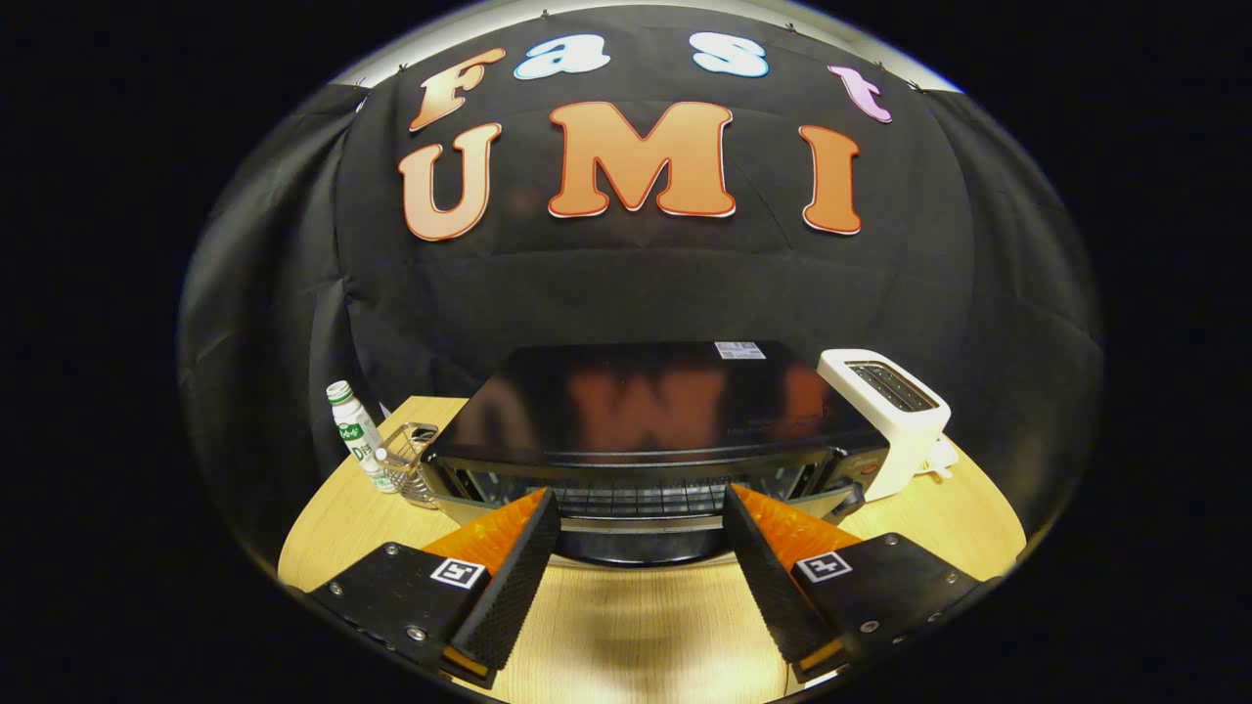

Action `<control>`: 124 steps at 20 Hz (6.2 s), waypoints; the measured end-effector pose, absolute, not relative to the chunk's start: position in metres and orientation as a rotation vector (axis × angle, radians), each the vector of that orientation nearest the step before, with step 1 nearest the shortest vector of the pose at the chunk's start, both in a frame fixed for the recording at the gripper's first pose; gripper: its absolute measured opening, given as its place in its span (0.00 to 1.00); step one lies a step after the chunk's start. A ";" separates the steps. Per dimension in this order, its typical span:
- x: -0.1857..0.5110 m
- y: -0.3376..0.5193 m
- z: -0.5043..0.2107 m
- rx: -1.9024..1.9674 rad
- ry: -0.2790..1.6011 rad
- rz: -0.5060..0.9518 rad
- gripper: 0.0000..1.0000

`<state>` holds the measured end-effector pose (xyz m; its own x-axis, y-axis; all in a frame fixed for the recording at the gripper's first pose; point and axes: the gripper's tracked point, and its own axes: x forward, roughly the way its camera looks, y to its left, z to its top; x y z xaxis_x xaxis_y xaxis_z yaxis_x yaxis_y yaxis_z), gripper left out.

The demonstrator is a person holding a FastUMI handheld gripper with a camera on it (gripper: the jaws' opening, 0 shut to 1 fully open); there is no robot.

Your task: Open the toaster oven, put the food inside, and close the toaster oven door.

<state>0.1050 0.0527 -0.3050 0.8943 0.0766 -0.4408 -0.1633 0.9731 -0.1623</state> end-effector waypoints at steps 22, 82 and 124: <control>-0.025 0.019 -0.431 -0.125 0.672 0.050 0.99; -0.026 0.010 -0.438 -0.107 0.769 0.133 0.98; -0.010 -0.215 -0.324 0.206 1.367 0.360 0.30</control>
<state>-0.0097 -0.2145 -0.3237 0.1597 0.3679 -0.9160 -0.1315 0.9276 0.3496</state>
